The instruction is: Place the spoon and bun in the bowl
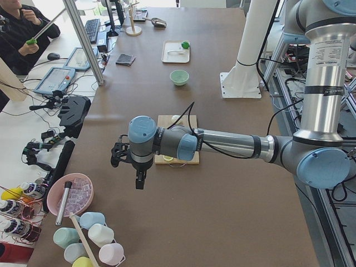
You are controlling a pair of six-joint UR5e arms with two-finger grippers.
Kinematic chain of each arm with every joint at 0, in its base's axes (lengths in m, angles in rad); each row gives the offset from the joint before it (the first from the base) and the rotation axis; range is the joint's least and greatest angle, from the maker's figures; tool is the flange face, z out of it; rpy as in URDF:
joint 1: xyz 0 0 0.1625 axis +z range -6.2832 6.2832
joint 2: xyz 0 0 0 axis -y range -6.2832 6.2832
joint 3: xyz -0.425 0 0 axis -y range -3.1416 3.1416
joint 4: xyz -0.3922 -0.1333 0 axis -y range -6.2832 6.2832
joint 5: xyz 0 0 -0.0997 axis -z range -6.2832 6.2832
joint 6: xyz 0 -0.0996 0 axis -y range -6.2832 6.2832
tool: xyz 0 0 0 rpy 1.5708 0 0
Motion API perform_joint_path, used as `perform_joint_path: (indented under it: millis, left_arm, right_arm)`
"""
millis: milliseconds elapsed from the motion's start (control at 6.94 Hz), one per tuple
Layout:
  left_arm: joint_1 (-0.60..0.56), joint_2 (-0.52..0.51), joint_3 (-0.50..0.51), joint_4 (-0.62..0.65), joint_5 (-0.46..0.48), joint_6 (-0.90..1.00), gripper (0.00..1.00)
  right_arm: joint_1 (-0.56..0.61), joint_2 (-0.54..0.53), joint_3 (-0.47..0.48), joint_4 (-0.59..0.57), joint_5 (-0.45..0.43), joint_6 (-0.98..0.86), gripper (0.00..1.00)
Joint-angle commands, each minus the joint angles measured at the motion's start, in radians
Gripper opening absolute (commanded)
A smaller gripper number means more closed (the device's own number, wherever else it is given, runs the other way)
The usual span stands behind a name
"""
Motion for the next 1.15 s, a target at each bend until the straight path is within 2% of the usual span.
perform_joint_path:
  millis: [0,1009]
  left_arm:
    - [-0.004,0.020,-0.021,-0.012,-0.002,0.001,0.98]
    - [-0.002,0.058,-0.022,-0.010,0.001,0.001,0.98]
  right_arm:
    - [0.000,0.002,0.008,0.002,0.001,-0.001,1.00]
    - [0.000,-0.011,0.031,0.002,0.013,-0.011,1.00]
